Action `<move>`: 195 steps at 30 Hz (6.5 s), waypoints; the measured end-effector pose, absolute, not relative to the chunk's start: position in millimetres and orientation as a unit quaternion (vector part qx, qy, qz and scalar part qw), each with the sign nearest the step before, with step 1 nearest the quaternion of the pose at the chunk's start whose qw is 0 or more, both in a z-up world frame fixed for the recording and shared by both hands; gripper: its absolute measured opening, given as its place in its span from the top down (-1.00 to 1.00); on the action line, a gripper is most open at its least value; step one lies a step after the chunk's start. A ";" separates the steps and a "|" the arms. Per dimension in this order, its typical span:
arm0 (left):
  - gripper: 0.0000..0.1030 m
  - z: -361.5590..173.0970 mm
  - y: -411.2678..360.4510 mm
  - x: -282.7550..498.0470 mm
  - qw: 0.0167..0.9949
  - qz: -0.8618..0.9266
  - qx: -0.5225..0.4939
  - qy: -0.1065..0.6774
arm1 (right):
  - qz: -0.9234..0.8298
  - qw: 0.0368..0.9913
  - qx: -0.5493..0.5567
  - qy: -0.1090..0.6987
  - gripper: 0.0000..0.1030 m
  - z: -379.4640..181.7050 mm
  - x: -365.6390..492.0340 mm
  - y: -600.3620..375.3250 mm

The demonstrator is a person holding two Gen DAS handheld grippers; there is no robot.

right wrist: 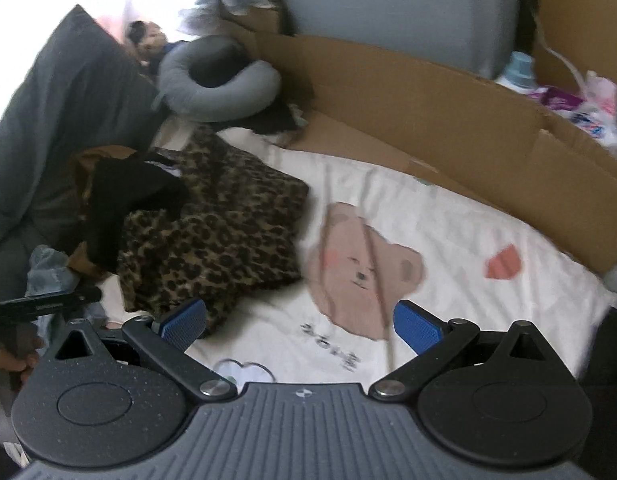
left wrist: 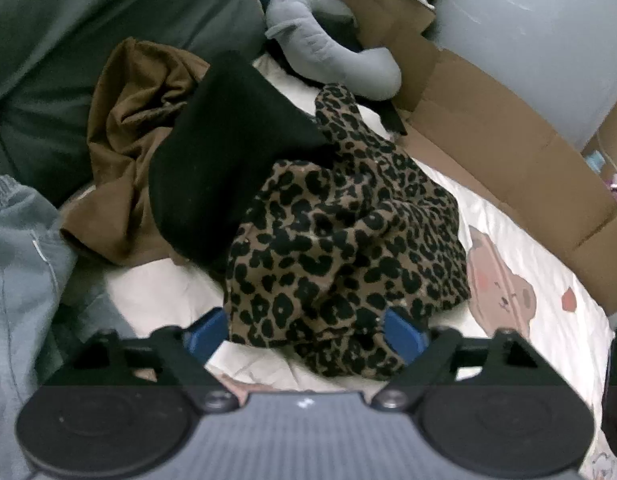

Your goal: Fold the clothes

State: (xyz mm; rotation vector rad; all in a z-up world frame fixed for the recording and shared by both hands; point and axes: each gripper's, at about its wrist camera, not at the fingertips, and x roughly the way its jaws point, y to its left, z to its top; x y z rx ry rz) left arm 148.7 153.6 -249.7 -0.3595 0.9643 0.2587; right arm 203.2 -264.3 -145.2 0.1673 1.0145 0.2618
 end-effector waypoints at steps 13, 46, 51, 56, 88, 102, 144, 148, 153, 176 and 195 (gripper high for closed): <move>-0.62 -306.0 180.1 141.7 0.870 0.130 -0.191 0.435 | 0.192 0.852 0.106 0.475 -0.96 -244.8 206.2 -234.5; 0.77 -350.3 178.8 152.9 0.868 0.079 -0.224 0.436 | 0.225 0.847 0.182 0.445 -0.60 -340.4 219.6 -211.8; 0.89 -341.0 163.5 131.8 0.866 0.048 -0.221 0.445 | 0.219 0.851 0.180 0.443 -0.60 -338.8 224.7 -215.2; 0.95 -339.4 146.5 104.6 0.859 0.034 -0.218 0.463 | 0.210 0.856 0.173 0.440 -0.60 -338.0 227.4 -219.1; 0.96 -361.0 149.2 -14.6 0.770 0.090 -0.217 0.593 | 0.235 0.826 0.224 0.461 -0.60 -365.0 268.1 -217.1; 0.64 -336.6 147.3 -11.0 0.780 0.106 -0.199 0.583 | 0.283 0.788 0.252 0.486 0.95 -361.2 245.0 -221.6; -0.57 -306.4 154.7 141.4 0.880 0.078 -0.125 0.452 | 0.229 0.749 0.186 0.594 0.11 -318.9 102.3 -320.9; -0.57 -315.0 156.6 147.7 0.876 0.080 -0.131 0.457 | 0.217 0.777 0.172 0.566 0.00 -319.6 130.7 -329.9; -0.57 -328.5 151.4 149.0 0.872 0.080 -0.139 0.463 | 0.201 0.808 0.129 0.538 -0.09 -335.4 172.6 -319.4; -0.51 -369.6 139.3 115.3 0.830 0.069 -0.180 0.523 | 0.203 0.862 0.018 0.465 -0.40 -369.8 284.4 -255.2; 0.92 -343.6 124.7 91.4 0.844 0.047 -0.196 0.498 | 0.122 0.862 0.008 0.493 1.00 -345.4 235.0 -303.5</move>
